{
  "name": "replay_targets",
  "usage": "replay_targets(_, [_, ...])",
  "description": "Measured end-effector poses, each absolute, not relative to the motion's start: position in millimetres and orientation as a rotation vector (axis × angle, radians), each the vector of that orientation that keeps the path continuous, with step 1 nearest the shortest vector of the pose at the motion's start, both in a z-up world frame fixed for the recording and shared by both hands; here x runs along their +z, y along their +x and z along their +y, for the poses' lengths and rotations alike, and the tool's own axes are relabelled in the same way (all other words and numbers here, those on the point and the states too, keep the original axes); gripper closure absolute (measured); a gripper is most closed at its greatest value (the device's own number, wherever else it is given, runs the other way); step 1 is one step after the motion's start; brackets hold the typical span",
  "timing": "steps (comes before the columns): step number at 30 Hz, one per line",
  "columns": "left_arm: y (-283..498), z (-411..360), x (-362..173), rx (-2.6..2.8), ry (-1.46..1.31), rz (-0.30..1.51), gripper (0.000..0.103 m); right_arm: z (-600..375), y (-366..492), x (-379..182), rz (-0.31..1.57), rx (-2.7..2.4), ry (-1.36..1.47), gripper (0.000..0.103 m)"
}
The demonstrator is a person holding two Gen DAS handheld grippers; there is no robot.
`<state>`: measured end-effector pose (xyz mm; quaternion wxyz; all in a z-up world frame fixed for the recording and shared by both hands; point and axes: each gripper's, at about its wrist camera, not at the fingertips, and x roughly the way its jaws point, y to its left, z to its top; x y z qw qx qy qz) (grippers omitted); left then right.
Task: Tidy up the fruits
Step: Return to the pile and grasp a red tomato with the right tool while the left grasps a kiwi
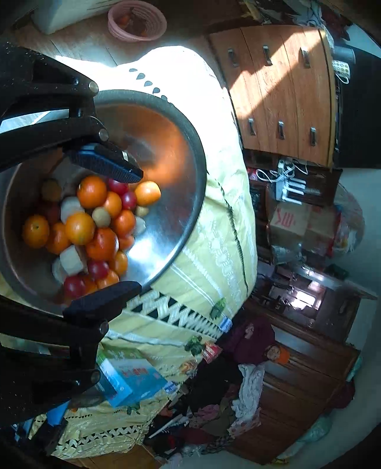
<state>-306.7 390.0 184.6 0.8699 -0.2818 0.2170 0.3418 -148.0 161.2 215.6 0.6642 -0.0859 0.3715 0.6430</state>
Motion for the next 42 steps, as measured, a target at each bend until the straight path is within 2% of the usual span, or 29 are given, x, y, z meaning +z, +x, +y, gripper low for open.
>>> replay_targets(3, [-277,347,208,0.617,-0.507,0.396,0.033,95,-137,204,0.800,1.315,-0.162,0.035])
replay_targets(7, [-221,267,236,0.397,-0.417,0.365,0.032,3,-103,170,0.848,1.086,-0.105,0.034])
replay_targets(12, [-150,149,235,0.114,-0.277,0.445,0.030,-119,-32,127,0.942,0.767,-0.008,0.036])
replay_targets(13, [-135,127,227,0.064,-0.257,0.479,0.030,-141,-19,121,0.948,0.712,0.010,0.037])
replay_targets(15, [-111,96,208,-0.005,-0.249,0.543,0.030,-180,8,111,0.946,0.618,0.026,0.049])
replay_targets(17, [-90,73,183,-0.057,-0.265,0.619,0.030,-202,37,104,0.944,0.556,0.000,0.055])
replay_targets(21, [-51,45,140,-0.121,-0.278,0.749,0.030,-214,82,84,0.973,0.521,-0.109,0.061])
replay_targets(25, [-24,27,112,-0.164,-0.282,0.823,0.031,-209,107,65,0.994,0.546,-0.198,0.062])
replay_targets(29, [3,20,89,-0.169,-0.311,0.885,0.038,-196,120,53,0.987,0.596,-0.267,0.063])
replay_targets(31, [14,18,79,-0.167,-0.309,0.906,0.041,-193,124,48,0.990,0.610,-0.284,0.066])
replay_targets(33, [24,15,70,-0.169,-0.302,0.922,0.043,-194,125,44,0.995,0.611,-0.289,0.075])
replay_targets(34, [29,14,65,-0.174,-0.303,0.928,0.045,-196,125,44,0.999,0.610,-0.286,0.076])
replay_targets(37, [43,11,53,-0.180,-0.290,0.938,0.047,-203,123,45,1.005,0.617,-0.259,0.076])
replay_targets(42, [65,4,38,-0.190,-0.278,0.957,0.054,-213,115,69,0.986,0.605,-0.152,0.076])
